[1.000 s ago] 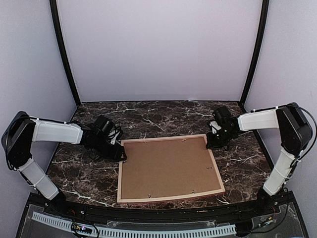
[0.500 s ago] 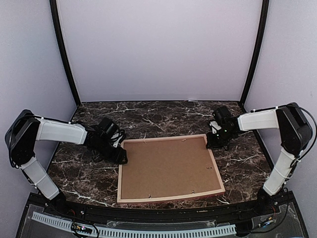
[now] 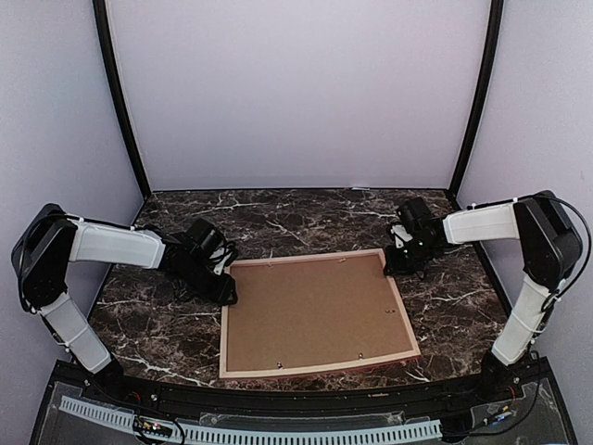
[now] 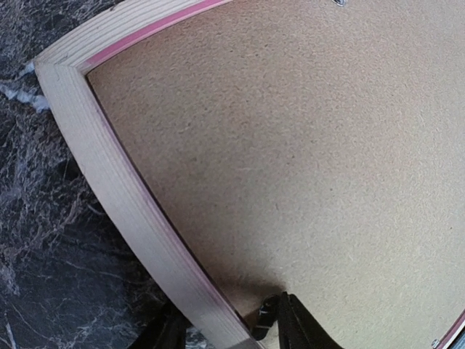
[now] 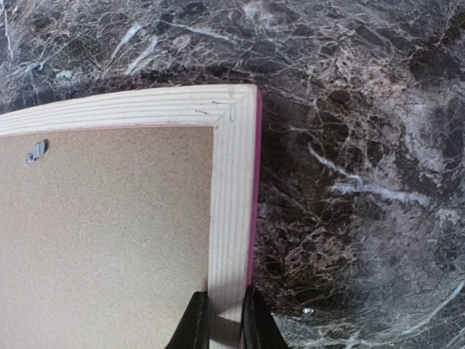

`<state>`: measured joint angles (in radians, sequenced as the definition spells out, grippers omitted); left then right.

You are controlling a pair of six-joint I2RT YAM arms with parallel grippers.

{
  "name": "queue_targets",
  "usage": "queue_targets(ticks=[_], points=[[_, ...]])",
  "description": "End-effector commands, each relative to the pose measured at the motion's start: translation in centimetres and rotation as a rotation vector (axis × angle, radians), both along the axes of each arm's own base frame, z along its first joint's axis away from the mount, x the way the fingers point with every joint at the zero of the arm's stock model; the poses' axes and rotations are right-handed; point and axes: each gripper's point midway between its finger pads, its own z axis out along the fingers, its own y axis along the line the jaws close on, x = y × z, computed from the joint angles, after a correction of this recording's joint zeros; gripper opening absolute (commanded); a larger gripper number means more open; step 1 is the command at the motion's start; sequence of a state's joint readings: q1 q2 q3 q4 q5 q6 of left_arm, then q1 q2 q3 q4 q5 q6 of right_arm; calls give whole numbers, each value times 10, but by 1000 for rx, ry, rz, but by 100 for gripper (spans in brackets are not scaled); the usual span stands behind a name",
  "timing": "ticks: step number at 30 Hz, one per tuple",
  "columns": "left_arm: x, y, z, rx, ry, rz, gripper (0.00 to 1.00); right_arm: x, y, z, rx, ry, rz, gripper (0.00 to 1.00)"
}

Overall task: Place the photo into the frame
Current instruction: Press the fastener onto the backboard.

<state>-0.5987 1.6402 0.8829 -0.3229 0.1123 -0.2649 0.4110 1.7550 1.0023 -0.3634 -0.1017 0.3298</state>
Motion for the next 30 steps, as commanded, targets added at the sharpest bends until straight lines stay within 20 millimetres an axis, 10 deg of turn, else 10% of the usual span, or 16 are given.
queue_targets(ticks=[1,23,30], points=[[-2,4,-4,38,14,-7,43,-41,-18,-52,-80,194,1,5],[-10,6,-2,40,43,-18,35,-41,-18,-54,-78,200,4,5],[-13,2,6,-1,43,-4,55,-43,-18,-56,-78,201,1,5]])
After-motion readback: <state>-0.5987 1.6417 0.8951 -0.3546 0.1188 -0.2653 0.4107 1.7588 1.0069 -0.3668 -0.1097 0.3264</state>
